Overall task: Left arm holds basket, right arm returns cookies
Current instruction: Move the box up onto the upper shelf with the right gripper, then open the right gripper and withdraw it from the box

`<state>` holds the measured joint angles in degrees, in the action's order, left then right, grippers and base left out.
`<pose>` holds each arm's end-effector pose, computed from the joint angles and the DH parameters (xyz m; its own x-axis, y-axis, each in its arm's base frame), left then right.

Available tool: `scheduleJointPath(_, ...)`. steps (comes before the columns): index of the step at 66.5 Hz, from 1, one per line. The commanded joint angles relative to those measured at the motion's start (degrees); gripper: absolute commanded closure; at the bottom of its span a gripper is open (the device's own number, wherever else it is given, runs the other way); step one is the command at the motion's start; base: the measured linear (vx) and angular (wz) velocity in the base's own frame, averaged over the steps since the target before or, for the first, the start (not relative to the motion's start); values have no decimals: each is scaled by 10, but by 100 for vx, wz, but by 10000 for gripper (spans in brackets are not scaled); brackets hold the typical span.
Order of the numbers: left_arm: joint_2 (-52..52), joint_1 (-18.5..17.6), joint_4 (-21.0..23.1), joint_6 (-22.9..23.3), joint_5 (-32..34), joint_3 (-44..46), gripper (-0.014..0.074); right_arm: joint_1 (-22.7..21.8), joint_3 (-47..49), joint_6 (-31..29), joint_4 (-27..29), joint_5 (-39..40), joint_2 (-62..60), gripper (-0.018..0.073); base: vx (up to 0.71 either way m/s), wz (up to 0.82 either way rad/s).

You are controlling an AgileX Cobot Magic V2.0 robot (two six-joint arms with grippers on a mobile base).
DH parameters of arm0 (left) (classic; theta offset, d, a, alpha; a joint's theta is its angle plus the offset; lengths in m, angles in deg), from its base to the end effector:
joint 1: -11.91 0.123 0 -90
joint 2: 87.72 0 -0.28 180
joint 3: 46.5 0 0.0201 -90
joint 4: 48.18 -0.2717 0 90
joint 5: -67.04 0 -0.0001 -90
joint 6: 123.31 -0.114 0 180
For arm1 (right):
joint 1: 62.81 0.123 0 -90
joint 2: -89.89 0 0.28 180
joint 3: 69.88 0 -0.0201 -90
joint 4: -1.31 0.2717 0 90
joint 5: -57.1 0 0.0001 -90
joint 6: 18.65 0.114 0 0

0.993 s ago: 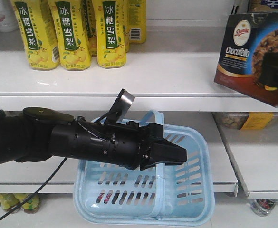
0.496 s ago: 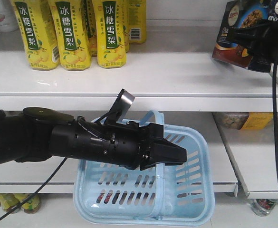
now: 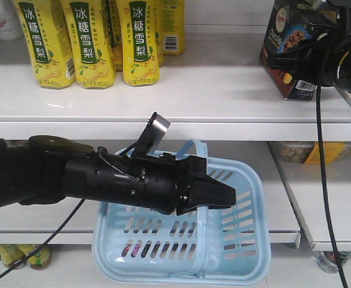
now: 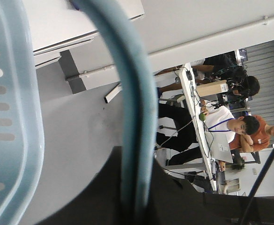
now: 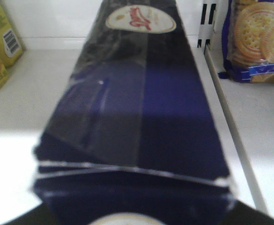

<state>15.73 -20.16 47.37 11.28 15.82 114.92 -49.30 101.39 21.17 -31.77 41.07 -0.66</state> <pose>0.2675 -0.2721 0.2377 -0.9615 0.0047 -0.2746 0.2651 0.2777 -0.9234 0.3675 0.0706 0.3424 -0.3693 0.0487 -0.9280 -0.0453 0.9965 0.0704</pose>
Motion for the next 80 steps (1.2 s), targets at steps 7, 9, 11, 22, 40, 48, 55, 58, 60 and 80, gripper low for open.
scheduleJointPath(7,-22,6,64,1,12,16,599,-3,14,-3,1,21,-7,247,0,0)
scheduleJointPath(9,-22,6,64,1,12,16,599,-3,14,-4,1,20,-7,225,0,0)
scheduleJointPath(11,-22,6,64,1,12,16,599,-3,14,-4,3,18,-7,187,0,0)
scheduleJointPath(22,-22,6,64,1,12,16,599,-3,14,-4,26,4,-11,11,0,0)
scheduleJointPath(40,-22,6,64,1,12,16,599,-2,14,-55,76,-8,-38,-38,0,0)
scheduleJointPath(48,-22,6,64,1,12,16,599,-2,14,-89,109,-32,-51,-14,0,0)
scheduleJointPath(55,-22,6,64,1,12,16,599,-2,6,-117,131,-41,-61,-3,0,0)
scheduleJointPath(58,-22,6,64,1,12,16,599,-2,-2,-129,140,-40,-69,0,0,0)
scheduleJointPath(60,-22,6,64,1,12,16,599,-2,-5,-132,143,-39,-72,1,0,0)
scheduleJointPath(80,-22,6,64,1,12,16,599,-2,-72,-133,146,-36,-139,1,0,0)
